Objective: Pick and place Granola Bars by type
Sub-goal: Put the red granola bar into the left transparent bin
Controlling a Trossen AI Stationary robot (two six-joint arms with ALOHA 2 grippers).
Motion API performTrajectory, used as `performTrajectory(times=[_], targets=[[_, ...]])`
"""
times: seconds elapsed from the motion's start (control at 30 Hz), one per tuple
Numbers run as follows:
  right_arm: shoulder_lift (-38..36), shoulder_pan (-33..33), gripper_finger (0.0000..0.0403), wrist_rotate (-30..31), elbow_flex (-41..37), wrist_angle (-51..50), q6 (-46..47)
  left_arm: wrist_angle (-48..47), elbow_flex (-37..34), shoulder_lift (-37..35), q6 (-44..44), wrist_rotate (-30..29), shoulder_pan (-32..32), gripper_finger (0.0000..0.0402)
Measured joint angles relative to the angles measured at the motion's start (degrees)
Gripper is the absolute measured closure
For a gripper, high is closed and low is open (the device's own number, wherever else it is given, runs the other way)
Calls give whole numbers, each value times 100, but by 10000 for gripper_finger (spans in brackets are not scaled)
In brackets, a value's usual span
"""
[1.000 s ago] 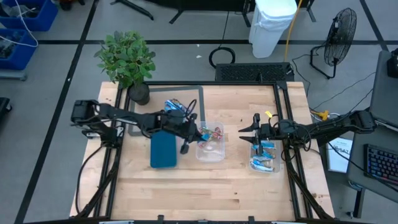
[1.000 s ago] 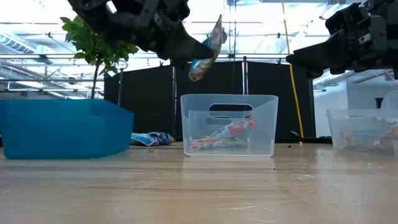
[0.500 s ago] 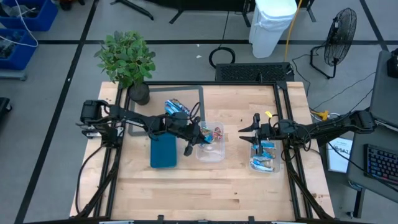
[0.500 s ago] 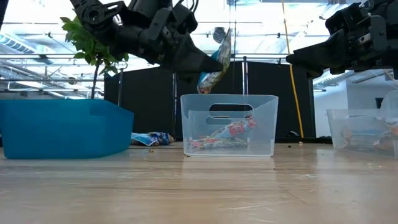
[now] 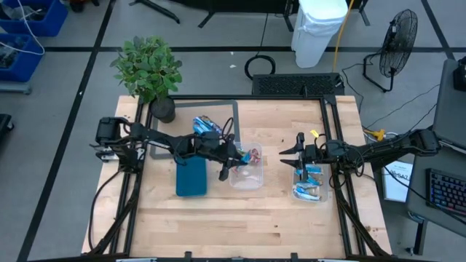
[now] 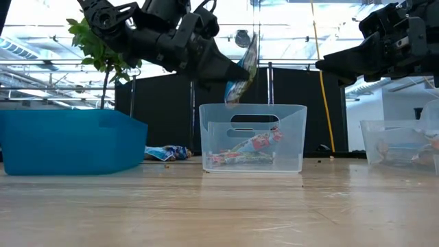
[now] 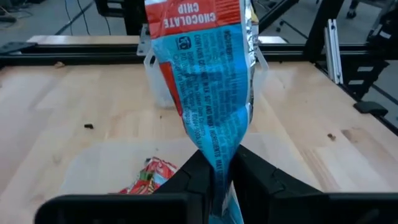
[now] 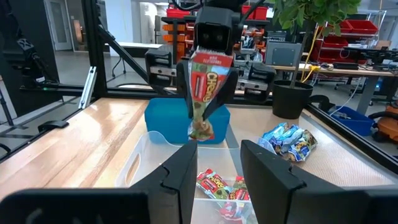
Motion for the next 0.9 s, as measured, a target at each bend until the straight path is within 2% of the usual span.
performTrajectory(times=[0.43, 0.7, 0.9], targets=[[0, 0, 289, 0, 0, 0, 2, -35, 0, 0, 1, 12, -2, 394], [0, 0, 289, 0, 0, -2, 2, -35, 0, 0, 3, 12, -2, 343], [0, -1, 289, 0, 0, -2, 2, -17, 0, 0, -169, -5, -1, 322]])
